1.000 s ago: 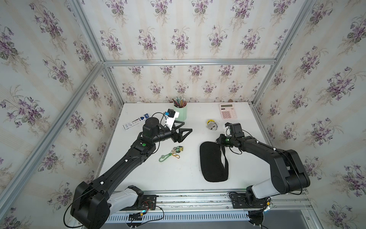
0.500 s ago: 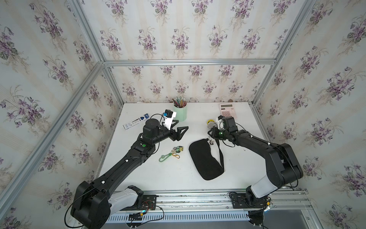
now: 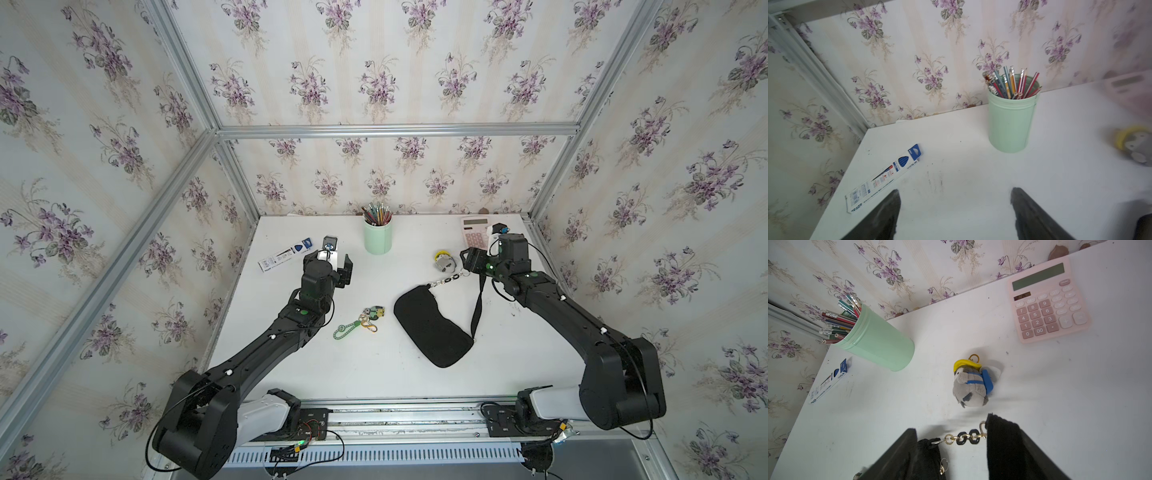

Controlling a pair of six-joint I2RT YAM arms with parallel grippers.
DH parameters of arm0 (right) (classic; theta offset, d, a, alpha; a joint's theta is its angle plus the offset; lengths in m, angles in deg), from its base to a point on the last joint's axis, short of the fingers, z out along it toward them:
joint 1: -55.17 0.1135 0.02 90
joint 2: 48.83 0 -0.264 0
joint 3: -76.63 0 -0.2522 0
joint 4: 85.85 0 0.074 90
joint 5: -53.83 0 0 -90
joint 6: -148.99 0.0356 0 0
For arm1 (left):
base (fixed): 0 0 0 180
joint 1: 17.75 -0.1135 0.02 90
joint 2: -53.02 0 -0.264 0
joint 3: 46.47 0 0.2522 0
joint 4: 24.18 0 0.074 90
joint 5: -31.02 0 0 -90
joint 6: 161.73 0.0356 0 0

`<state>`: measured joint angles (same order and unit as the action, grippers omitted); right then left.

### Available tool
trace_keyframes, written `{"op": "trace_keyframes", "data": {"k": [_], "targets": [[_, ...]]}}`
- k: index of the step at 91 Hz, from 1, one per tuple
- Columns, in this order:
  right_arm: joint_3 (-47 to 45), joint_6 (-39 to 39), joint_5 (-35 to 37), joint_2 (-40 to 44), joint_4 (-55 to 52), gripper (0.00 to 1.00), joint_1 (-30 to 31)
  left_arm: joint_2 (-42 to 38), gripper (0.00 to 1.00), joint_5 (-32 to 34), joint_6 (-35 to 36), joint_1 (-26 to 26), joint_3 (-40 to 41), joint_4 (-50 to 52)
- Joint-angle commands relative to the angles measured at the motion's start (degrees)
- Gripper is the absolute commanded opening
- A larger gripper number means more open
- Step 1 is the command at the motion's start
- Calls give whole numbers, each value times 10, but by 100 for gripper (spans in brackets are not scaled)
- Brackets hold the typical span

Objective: Remove the decoration from the bag
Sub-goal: Place the bag at the center of the board, then reset both arms

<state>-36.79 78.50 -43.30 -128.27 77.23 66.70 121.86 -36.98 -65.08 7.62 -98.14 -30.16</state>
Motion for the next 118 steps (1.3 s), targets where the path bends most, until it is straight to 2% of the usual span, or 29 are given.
{"op": "trace_keyframes", "data": {"k": [1, 8, 21, 33, 43, 48, 58, 65, 76, 89, 92, 100, 106, 111, 118], "targets": [[-2, -11, 23, 0, 17, 77, -2, 3, 85, 39, 24, -4, 9, -53], [-6, -11, 3, -7, 16, 78, -2, 3, 85, 22, 17, -4, 16, -52], [-28, 2, -83, -9, 28, 81, -2, -5, 85, -27, -18, -4, 11, -5], [-44, 5, -87, 3, 32, 82, -1, -13, 85, -41, -29, -4, 18, 8], [-42, -5, -57, 1, 31, 84, -3, -14, 85, -25, -27, -6, 26, 7], [-39, -10, -34, -2, 33, 85, -2, -12, 84, 7, -30, -8, 30, 1], [-55, -24, 67, -3, 73, 91, -2, -6, 84, 70, -24, -22, 43, -24], [-93, -39, 155, 5, 142, 94, -2, 3, 85, 100, -15, -41, 60, -60], [-174, -77, 249, 22, 285, 96, -6, 37, 85, 127, 20, -69, 91, -145], [-259, -147, 289, 3, 450, 98, -15, 112, 86, 126, 81, -92, 134, -307], [-255, -152, 300, -5, 446, 98, -17, 117, 87, 135, 66, -95, 133, -310], [-262, -167, 317, -31, 484, 98, -30, 159, 87, 100, 56, -101, 128, -300], [-289, -170, 302, -41, 547, 98, -44, 186, 88, 109, 45, -111, 137, -336], [-315, -164, 272, -47, 590, 98, -59, 197, 87, 90, 40, -120, 149, -361], [-337, -150, 252, -61, 636, 98, -74, 190, 88, 67, 26, -129, 152, -346]]}}
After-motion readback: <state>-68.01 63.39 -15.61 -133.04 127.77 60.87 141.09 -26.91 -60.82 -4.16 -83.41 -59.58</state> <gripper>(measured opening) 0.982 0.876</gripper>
